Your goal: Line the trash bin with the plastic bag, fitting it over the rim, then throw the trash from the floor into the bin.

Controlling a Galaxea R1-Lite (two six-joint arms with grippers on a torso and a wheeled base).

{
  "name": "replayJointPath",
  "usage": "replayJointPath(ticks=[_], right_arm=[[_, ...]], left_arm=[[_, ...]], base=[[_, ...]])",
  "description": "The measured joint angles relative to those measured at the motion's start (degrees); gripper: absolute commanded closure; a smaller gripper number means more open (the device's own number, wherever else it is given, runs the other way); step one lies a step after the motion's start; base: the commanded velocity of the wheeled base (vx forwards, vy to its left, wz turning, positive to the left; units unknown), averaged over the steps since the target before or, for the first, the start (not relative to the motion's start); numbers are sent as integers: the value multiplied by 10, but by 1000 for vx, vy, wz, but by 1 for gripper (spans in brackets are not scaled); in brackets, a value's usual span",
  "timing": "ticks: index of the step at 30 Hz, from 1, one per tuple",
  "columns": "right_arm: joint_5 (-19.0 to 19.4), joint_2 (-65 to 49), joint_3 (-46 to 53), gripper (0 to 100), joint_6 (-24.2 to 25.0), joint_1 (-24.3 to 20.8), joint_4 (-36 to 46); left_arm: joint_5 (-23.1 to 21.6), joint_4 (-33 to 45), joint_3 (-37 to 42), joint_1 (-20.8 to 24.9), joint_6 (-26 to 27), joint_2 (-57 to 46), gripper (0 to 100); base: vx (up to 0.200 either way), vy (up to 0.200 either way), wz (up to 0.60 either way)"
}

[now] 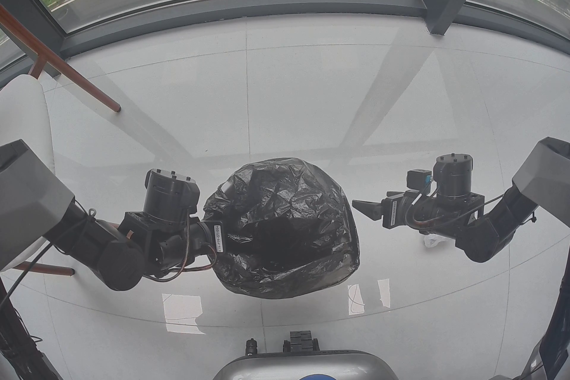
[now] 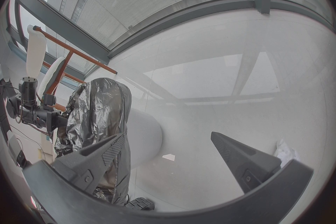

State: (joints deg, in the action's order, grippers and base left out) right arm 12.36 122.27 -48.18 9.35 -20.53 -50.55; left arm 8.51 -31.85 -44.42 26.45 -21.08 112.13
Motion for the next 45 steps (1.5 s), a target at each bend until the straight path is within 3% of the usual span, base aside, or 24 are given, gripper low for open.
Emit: replayJointPath(ticks=[9,20,32,45], right_arm=[[0,-4,32,0,-1,-8,-6],[3,-52,88,0,0,-33,-3],[2,3,81,0,0,-59,-31],[0,-18,106,0,0,-57,-30]], left_arm=[[1,-51,-6,-2,-15,9,100],[1,-56,-17,-3,-46,18,100],[1,-55,-15,-2,-62,11,100],[0,-55,-5,-1,-62,5,100]], base=[[0,0,0],[0,0,0],[0,0,0],[0,0,0]])
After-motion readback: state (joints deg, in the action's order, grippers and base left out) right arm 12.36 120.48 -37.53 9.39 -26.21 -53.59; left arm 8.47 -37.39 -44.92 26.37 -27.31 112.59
